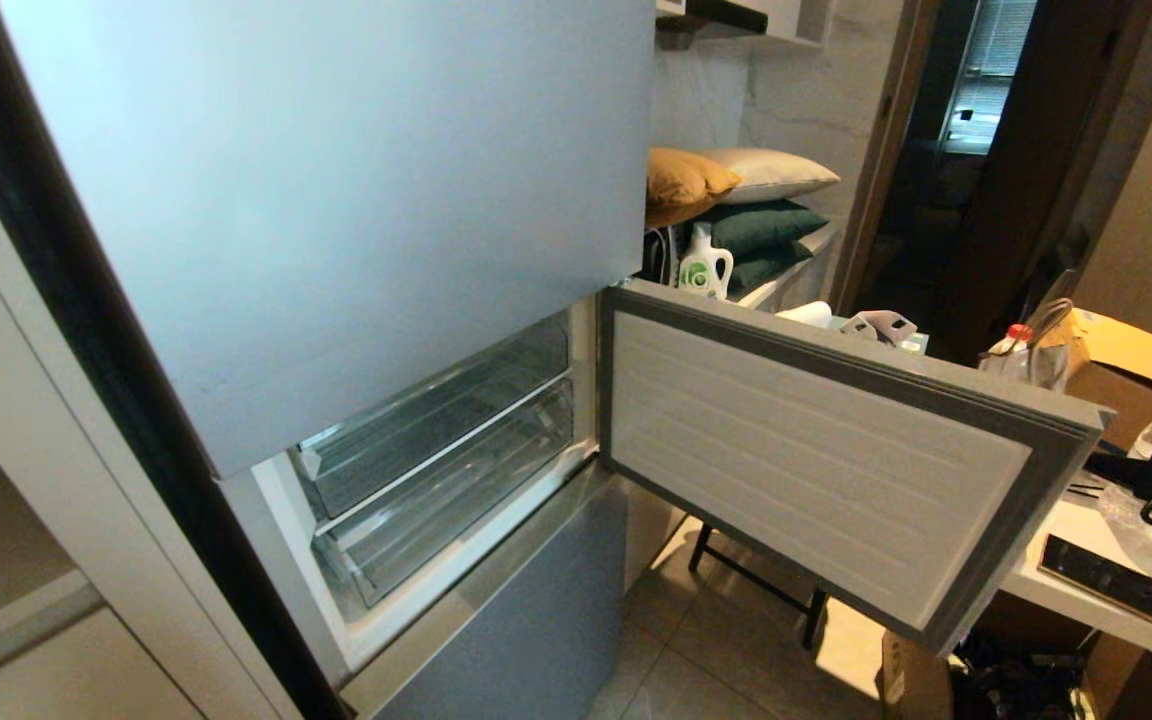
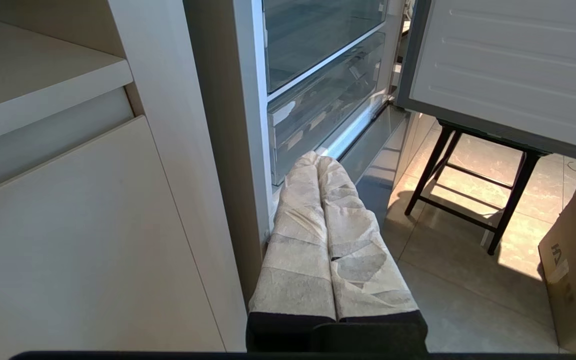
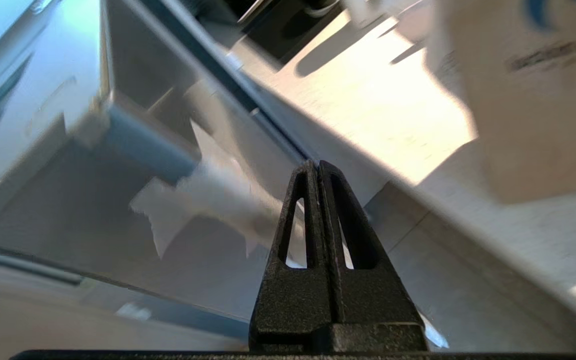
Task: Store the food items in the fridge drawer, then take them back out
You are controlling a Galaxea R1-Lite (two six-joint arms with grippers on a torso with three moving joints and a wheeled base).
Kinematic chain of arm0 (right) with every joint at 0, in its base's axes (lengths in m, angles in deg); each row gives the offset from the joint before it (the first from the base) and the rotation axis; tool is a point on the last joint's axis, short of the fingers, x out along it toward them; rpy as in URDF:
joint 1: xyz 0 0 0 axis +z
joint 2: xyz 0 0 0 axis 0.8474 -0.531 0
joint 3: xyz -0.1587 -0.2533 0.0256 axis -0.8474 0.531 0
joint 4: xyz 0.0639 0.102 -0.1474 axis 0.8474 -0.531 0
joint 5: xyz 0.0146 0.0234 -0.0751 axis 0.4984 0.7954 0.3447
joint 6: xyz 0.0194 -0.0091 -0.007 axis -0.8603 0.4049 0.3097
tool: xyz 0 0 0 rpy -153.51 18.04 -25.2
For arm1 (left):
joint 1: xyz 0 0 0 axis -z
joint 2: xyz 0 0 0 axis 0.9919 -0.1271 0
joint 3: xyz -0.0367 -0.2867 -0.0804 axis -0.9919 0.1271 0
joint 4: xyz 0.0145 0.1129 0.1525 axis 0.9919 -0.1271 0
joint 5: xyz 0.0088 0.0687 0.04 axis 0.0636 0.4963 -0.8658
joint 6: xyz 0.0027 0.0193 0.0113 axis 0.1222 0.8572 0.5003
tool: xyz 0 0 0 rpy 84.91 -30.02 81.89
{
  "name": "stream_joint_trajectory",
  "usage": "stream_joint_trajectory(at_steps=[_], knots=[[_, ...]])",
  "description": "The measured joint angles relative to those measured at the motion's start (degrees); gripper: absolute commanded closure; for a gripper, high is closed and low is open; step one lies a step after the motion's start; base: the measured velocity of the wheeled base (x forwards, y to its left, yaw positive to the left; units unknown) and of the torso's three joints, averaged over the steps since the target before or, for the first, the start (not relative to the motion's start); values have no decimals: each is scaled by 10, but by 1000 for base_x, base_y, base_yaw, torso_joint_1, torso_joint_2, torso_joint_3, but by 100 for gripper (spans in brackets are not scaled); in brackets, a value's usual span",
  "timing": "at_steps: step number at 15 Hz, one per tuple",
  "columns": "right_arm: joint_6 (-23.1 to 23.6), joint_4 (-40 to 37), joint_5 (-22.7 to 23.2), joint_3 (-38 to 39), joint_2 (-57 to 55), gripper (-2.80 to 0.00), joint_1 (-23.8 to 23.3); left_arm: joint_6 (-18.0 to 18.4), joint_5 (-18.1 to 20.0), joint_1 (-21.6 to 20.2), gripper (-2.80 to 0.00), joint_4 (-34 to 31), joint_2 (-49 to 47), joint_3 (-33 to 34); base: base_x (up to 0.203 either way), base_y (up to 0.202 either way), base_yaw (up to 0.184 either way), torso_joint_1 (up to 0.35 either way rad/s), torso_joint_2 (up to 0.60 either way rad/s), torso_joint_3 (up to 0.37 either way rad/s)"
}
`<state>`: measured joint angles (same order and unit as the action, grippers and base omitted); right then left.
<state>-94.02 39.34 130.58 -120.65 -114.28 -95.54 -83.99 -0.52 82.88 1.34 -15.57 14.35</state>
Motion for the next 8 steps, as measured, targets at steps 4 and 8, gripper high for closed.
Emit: stream_joint_trajectory(at_steps=[4, 8], knots=[[1, 2, 1, 57, 39, 0, 31, 0, 0, 0, 0, 0, 0, 0, 0, 0, 0, 0, 0, 0], [1, 2, 1, 126, 86, 0, 76, 0, 0, 0, 0, 0, 0, 0, 0, 0, 0, 0, 0, 0]])
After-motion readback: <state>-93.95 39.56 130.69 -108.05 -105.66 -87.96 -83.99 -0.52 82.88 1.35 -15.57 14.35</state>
